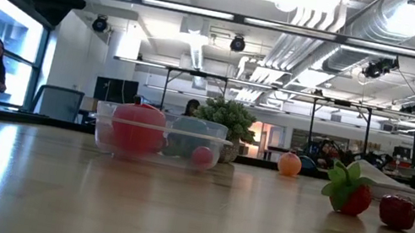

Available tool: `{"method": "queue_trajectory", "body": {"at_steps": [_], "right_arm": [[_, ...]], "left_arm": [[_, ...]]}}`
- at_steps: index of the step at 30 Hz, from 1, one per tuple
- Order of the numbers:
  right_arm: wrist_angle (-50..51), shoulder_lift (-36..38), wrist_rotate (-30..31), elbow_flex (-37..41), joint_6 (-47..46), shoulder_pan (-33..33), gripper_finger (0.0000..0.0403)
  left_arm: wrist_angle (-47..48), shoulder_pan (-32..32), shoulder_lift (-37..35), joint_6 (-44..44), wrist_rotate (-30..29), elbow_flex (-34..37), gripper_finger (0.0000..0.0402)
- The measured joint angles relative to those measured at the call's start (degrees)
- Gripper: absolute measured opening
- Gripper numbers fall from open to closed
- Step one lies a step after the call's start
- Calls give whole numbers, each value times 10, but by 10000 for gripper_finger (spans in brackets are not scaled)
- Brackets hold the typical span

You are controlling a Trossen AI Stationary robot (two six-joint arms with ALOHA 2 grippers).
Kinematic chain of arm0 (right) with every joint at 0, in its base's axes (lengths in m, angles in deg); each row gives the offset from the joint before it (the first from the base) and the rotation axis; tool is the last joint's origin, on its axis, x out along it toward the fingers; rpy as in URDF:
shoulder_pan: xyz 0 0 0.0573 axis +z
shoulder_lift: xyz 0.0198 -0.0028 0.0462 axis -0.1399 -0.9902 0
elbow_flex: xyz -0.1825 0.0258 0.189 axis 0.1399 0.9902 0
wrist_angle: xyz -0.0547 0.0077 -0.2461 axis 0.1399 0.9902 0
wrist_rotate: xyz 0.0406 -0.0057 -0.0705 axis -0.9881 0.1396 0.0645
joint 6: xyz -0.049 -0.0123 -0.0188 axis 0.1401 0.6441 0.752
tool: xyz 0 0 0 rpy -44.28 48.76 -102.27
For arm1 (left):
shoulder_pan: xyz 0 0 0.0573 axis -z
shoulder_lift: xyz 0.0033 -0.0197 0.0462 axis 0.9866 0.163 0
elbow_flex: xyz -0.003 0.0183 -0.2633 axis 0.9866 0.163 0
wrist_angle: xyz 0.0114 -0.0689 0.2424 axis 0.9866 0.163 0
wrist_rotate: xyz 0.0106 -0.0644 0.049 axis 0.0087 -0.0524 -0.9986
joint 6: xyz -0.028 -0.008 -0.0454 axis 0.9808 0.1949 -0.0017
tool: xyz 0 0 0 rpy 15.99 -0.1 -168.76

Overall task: Pick and placing Produce into tupperware
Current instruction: Put the green cabbage into the transparent bin

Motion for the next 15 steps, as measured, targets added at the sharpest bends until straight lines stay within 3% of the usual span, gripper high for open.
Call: {"method": "queue_trajectory", "body": {"at_steps": [6, 15], "right_arm": [[-30, -37, 3, 0, -44, 0, 231], [-60, -116, -51, 0, -39, -15, 235]], "left_arm": [[0, 0, 0, 0, 0, 0, 46], [0, 0, 0, 0, 0, 0, 46]]}}
